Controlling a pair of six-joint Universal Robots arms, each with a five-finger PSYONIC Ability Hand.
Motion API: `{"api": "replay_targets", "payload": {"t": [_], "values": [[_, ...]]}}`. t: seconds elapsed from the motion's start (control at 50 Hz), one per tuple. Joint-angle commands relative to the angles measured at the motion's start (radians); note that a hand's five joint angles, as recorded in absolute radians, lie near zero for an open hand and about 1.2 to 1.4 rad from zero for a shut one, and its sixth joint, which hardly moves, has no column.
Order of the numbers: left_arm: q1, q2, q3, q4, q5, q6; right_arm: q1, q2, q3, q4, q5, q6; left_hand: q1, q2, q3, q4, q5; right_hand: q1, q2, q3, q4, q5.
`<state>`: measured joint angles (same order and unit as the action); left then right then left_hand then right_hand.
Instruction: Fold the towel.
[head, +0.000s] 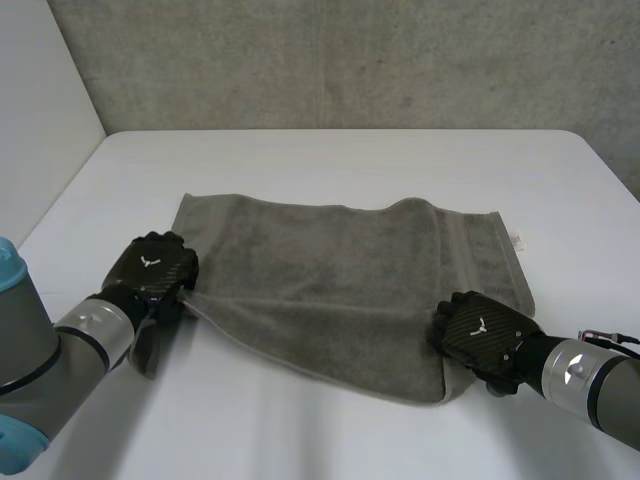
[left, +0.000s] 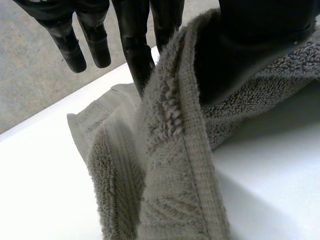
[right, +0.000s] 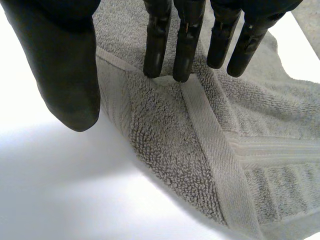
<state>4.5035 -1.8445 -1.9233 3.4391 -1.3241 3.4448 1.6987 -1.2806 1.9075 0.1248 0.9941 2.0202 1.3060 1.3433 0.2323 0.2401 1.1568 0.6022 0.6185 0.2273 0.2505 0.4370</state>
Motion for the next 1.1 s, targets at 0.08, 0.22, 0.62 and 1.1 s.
{"api": "replay_targets", "payload": {"t": [0.08,0.22,0.62,1.1], "values": [[-0.006,0.001,-0.006,-0.006,0.000,-0.007,0.001,0.026,0.007,-0.007,-0.057,-0.003,0.090,0.053,-0.058,-0.066,0.065,0.008,-0.008,-0.053,-0.076,-0.001],[-0.007,0.001,-0.010,-0.006,0.002,-0.009,0.013,0.024,0.021,-0.036,-0.065,0.009,0.090,0.053,-0.058,-0.066,0.065,0.000,-0.017,-0.053,-0.076,-0.010],[-0.003,0.001,-0.014,-0.006,0.002,-0.010,-0.002,0.055,0.025,-0.048,-0.066,0.003,0.090,0.053,-0.058,-0.066,0.065,0.281,0.265,-0.053,-0.076,0.271],[-0.006,0.022,-0.019,-0.008,0.000,-0.018,0.009,-0.009,-0.082,-0.067,-0.065,0.226,0.090,0.053,-0.058,-0.066,0.065,0.794,0.778,-0.053,-0.076,0.785]]}}
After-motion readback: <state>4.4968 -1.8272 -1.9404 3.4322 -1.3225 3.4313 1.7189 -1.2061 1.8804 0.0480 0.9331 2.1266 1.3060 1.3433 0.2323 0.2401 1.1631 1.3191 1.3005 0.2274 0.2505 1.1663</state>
